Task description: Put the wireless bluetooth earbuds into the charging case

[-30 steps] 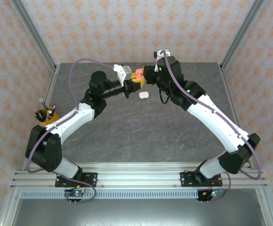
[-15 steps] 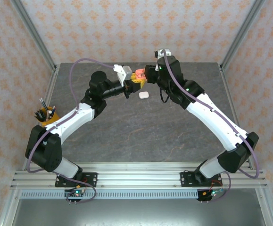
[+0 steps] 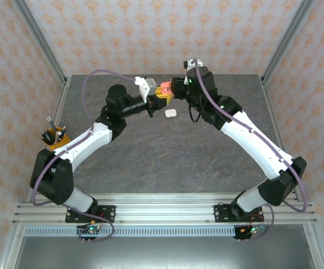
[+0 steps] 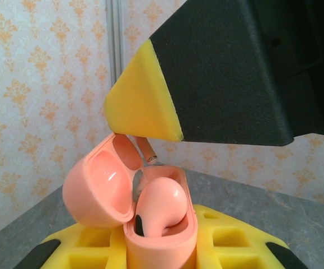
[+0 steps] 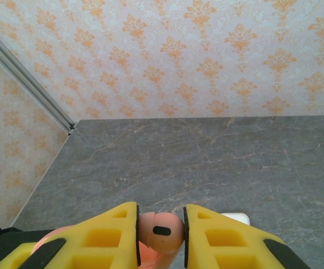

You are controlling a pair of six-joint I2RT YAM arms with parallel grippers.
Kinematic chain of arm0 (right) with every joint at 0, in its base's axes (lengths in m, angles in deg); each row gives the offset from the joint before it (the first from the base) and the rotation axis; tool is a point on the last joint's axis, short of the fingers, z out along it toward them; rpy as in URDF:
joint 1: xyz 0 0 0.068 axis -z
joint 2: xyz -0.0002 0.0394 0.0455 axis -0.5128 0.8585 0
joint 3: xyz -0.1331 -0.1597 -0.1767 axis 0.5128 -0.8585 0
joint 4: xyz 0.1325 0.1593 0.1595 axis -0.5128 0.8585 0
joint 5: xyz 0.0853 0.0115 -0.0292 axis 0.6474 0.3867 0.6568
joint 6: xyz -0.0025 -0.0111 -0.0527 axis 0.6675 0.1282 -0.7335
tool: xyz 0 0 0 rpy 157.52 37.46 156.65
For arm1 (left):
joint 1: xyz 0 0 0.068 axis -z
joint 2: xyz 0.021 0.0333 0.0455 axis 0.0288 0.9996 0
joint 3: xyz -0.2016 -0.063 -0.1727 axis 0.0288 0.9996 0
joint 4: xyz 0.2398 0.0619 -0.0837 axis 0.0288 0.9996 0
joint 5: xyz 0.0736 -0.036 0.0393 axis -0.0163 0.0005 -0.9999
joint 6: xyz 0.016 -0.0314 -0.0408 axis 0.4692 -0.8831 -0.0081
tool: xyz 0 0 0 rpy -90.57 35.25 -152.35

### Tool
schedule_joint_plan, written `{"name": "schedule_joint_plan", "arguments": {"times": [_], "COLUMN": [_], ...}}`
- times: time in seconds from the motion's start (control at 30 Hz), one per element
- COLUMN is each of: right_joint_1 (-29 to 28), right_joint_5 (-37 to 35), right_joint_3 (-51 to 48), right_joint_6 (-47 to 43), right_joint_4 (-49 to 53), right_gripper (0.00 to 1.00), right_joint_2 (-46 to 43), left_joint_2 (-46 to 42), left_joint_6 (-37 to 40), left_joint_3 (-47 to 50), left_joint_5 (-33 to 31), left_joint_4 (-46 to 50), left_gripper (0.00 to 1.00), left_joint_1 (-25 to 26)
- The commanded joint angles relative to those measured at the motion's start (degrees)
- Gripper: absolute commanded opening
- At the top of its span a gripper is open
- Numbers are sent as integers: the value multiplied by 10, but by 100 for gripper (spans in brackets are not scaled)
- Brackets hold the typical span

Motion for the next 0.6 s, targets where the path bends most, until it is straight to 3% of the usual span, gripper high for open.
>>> {"name": "schedule_joint_plan", "arguments": {"times": [0.0, 0.57], "right_joint_1": [0, 0], "right_joint_5": [16, 22], "right_joint_3": [-14, -62], "right_joint_6": [10, 10], "right_joint_4": [-7, -16], "right_gripper": [23, 22], "right_joint_2": [-1, -29], "left_joint_2": [1, 8], "left_joint_6": [-11, -19], "left_joint_3": [-25, -32], "left_joint_5": [-6, -29], "left_joint_4": [-38, -56], "left_gripper": [0, 0], "left_joint_1": [9, 9]}}
